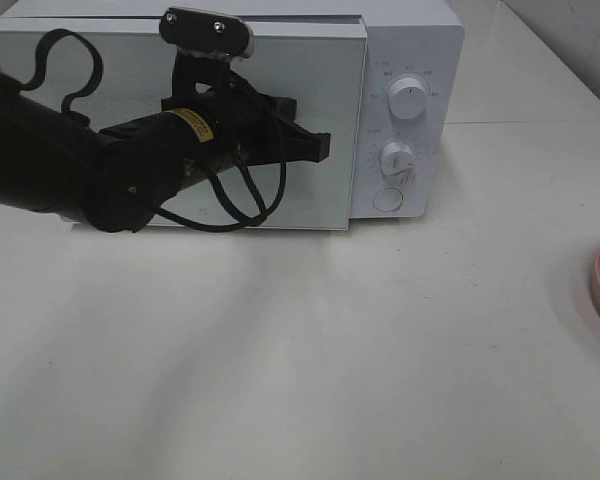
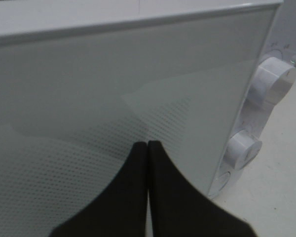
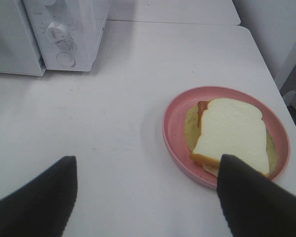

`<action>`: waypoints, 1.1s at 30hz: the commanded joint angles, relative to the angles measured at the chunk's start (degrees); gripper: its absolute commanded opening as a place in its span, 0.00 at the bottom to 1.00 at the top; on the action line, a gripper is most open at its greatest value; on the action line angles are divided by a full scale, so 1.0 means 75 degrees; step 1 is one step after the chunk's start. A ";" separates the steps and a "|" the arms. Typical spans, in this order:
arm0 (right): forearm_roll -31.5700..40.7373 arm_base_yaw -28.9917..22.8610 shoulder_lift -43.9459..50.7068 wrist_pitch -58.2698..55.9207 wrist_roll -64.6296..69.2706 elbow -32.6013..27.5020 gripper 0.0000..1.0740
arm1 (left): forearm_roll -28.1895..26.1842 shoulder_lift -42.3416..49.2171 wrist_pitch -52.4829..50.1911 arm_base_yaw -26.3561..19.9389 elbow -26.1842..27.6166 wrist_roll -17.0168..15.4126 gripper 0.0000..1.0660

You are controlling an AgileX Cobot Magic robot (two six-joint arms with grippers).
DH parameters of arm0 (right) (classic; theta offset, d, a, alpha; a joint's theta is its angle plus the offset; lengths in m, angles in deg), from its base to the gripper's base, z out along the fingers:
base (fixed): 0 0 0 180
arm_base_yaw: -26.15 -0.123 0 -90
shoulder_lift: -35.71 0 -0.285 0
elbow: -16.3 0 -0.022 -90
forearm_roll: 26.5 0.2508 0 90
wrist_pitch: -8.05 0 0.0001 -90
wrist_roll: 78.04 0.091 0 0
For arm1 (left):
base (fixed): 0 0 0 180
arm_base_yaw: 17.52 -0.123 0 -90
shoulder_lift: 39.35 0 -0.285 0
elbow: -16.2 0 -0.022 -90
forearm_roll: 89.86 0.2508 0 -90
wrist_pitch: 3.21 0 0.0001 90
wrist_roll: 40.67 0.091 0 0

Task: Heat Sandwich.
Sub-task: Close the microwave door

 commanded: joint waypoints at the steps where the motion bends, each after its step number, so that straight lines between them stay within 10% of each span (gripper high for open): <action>1: 0.0015 0.0061 0.0191 0.0084 -0.0061 -0.0015 0.70 | -0.0397 -0.0176 0.0115 -0.0069 0.0466 0.0000 0.00; 14: 0.0015 0.0061 0.0191 0.0084 -0.0061 -0.0015 0.70 | -0.0955 -0.0596 0.0458 -0.0084 0.1253 0.0833 0.00; 33: 0.0015 0.0061 0.0191 0.0084 -0.0053 -0.0015 0.70 | -0.0894 -0.0222 0.0382 0.0206 0.0856 0.0848 0.00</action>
